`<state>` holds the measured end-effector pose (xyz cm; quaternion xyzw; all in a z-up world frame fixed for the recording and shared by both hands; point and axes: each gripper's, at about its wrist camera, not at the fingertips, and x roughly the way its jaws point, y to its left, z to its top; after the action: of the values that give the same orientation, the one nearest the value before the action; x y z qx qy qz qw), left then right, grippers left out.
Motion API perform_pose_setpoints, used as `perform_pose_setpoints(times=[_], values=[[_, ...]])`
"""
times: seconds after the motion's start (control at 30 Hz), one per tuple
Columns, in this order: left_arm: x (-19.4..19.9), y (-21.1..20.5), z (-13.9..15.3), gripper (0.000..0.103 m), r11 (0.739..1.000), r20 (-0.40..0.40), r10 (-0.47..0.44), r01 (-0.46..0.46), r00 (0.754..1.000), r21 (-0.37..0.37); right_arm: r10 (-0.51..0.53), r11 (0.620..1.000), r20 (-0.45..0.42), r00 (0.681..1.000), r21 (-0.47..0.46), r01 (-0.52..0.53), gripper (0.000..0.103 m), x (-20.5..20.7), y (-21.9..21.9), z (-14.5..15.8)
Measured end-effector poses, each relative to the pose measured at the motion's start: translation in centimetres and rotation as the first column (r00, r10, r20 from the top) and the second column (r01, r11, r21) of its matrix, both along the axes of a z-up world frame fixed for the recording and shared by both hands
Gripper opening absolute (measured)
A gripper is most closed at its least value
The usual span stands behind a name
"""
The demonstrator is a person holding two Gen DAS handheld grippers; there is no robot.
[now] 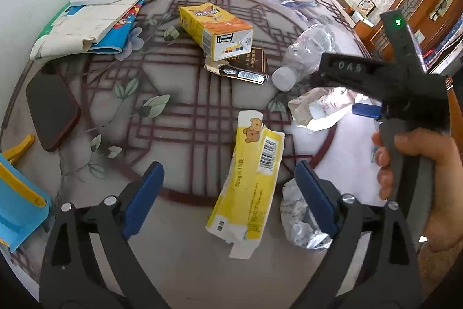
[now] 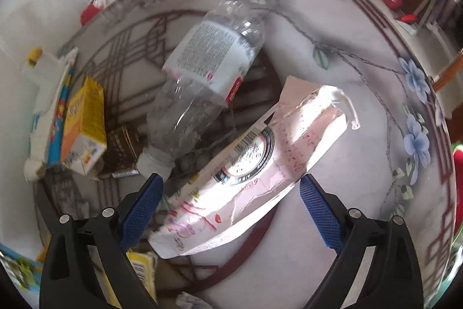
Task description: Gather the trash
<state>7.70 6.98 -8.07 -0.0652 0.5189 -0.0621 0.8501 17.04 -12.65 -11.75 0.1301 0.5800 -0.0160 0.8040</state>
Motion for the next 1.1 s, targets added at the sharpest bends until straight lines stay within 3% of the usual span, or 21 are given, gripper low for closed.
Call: perform_pose_setpoints(times=[0.07, 0.17, 0.23, 0.3, 0.47, 0.53, 0.7, 0.77, 0.8, 0.83, 1.1], values=[[0.0, -0.1, -0.2, 0.092, 1.0, -0.006, -0.002, 0.002, 1.0, 0.005, 0.054, 0.998, 0.015, 0.998, -0.022, -0.054, 0.082, -0.4, 0.2, -0.1], [0.0, -0.6, -0.5, 0.092, 1.0, -0.019, -0.018, 0.018, 1.0, 0.014, 0.152, 0.988, 0.032, 0.988, -0.026, -0.151, 0.058, -1.4, 0.8, 0.0], [0.0, -1.1, -0.8, 0.093, 0.999, -0.031, -0.035, 0.036, 0.999, 0.03, 0.211, 0.976, 0.03, 0.977, -0.06, -0.209, 0.034, -2.0, 0.9, 0.0], [0.1, -1.7, -1.3, 0.093, 0.997, -0.048, -0.053, 0.055, 0.997, 0.054, 0.282, 0.957, 0.034, 0.959, -0.087, -0.278, 0.022, -3.1, 0.9, 0.1], [0.4, -2.9, -2.4, 0.093, 0.99, -0.072, -0.082, 0.089, 0.994, 0.107, 0.337, 0.938, 0.029, 0.941, -0.099, -0.332, 0.011, -5.3, -0.4, 0.7], [0.5, -3.1, -2.8, 0.093, 0.988, -0.082, -0.082, 0.092, 0.993, 0.121, 0.349, 0.933, 0.034, 0.936, -0.1, -0.345, 0.011, -6.0, -1.1, 1.2], [1.1, -3.0, -3.9, 0.093, 0.988, -0.109, -0.066, 0.08, 0.992, 0.13, 0.411, 0.895, 0.029, 0.911, -0.203, -0.397, 0.014, -7.8, -1.7, 2.2], [1.2, -3.1, -4.2, 0.093, 0.987, -0.116, -0.059, 0.075, 0.992, 0.139, 0.4, 0.898, 0.045, 0.915, -0.219, -0.382, 0.044, -8.1, -2.1, 2.7], [1.2, -3.2, -4.3, 0.093, 0.987, -0.122, -0.057, 0.075, 0.991, 0.145, 0.393, 0.902, 0.064, 0.917, -0.219, -0.371, 0.065, -8.2, -2.3, 3.0], [1.1, -3.3, -4.4, 0.093, 0.986, -0.124, -0.061, 0.079, 0.99, 0.15, 0.385, 0.906, 0.083, 0.919, -0.223, -0.36, 0.072, -8.3, -2.4, 3.3], [1.0, -4.0, -4.9, 0.093, 0.978, -0.118, -0.076, 0.097, 0.99, 0.183, 0.345, 0.92, 0.103, 0.933, -0.232, -0.315, 0.08, -5.4, -0.3, 2.6]])
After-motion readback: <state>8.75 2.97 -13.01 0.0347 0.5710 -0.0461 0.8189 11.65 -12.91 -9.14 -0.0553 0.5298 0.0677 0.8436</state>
